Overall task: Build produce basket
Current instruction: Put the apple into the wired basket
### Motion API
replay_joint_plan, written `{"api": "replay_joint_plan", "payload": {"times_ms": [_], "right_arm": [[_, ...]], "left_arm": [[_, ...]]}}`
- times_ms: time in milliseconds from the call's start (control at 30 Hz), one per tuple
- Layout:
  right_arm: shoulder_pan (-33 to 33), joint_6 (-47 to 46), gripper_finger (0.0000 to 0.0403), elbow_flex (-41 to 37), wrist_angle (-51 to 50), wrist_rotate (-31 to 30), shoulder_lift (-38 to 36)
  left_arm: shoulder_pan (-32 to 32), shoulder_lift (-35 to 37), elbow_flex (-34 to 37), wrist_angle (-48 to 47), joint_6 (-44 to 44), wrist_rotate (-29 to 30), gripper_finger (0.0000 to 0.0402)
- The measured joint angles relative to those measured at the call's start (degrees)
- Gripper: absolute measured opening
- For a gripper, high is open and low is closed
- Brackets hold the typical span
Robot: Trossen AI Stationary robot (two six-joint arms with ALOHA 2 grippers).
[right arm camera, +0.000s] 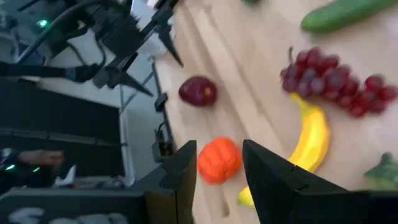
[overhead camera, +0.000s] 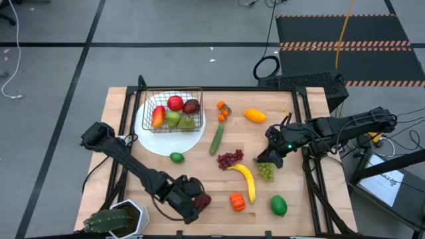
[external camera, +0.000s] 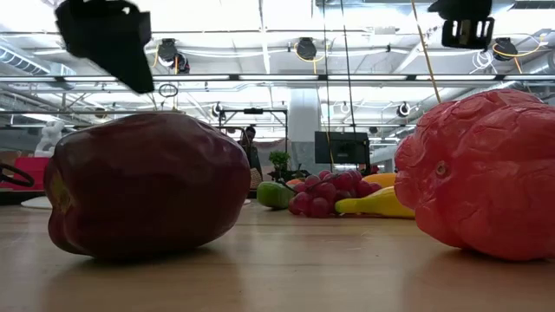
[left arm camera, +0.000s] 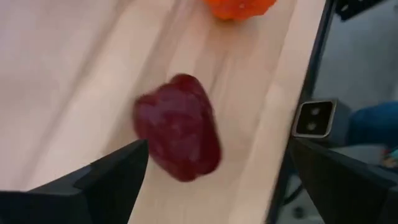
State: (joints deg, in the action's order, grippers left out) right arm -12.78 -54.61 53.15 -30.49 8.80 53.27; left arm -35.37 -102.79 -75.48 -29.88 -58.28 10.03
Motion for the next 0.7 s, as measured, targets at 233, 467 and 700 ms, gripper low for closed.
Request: {"api": "replay_joint_plan", "payload": {"times_ms": [233, 467, 700], "right_arm": [[-3.12, -0.34, 0.0123, 0.0, -0.21, 0.33, -0.36], [-3.45, 1.23, 0.0123, -0.02, -0.22, 0.06, -0.34], [-3.45, 1.35, 0.0123, -0.02, -0.21, 0.47, -0.34]], "left_arm": [[0.07, -4.52, 0.0, 0.98, -11.05, -1.51, 0.0398], [0.74, -8.31, 0.0, 1.41, -13.08, -0.53, 0.0398], [1.92, -11.16, 0.0, 4.23, -13.42, -0.8, 0.0363]]}}
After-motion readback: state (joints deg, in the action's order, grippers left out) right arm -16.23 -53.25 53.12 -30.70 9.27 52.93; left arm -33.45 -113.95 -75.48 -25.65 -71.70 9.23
